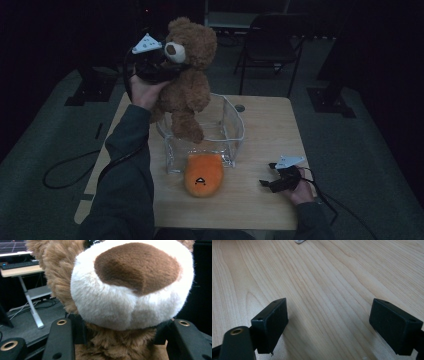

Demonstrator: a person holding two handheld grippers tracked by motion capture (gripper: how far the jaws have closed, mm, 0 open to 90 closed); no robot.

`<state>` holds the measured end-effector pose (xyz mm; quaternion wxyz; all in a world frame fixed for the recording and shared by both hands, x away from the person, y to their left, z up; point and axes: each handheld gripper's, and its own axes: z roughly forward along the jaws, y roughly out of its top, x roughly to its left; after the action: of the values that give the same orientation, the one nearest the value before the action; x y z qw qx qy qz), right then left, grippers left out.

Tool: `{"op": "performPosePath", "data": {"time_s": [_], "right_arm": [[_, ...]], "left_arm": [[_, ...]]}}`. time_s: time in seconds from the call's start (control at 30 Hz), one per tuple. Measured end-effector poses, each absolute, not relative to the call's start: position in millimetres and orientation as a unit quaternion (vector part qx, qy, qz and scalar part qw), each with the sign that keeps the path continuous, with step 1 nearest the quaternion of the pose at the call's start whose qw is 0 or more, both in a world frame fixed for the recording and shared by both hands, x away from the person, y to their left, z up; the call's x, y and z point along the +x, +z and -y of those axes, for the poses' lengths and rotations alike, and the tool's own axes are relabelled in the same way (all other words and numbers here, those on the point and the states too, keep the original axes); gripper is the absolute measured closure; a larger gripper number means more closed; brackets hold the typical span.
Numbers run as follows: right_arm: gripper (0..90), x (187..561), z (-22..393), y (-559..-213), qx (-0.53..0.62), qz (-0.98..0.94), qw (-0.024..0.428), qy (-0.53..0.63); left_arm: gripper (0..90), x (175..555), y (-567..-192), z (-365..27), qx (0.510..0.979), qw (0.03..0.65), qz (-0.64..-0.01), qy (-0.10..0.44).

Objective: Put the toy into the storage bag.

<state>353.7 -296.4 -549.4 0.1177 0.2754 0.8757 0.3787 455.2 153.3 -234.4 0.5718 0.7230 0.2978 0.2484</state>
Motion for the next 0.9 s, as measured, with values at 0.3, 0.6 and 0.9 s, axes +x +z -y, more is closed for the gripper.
{"op": "performPosePath", "data": {"time_s": [0.3,0.6,0.9], "right_arm": [[14.7,354,296,-549,0.276,-0.876,0.117,0.379],[14.6,354,296,-549,0.276,-0.875,0.117,0.380],[14.6,354,297,-550,0.276,-0.875,0.117,0.380]], "left_arm": [[45.1,457,-238,-141,0.726,0.581,-0.276,0.242],[44.7,461,-243,-127,0.733,0.581,-0.262,0.238],[44.6,463,-249,-108,0.743,0.582,-0.240,0.227]]}}
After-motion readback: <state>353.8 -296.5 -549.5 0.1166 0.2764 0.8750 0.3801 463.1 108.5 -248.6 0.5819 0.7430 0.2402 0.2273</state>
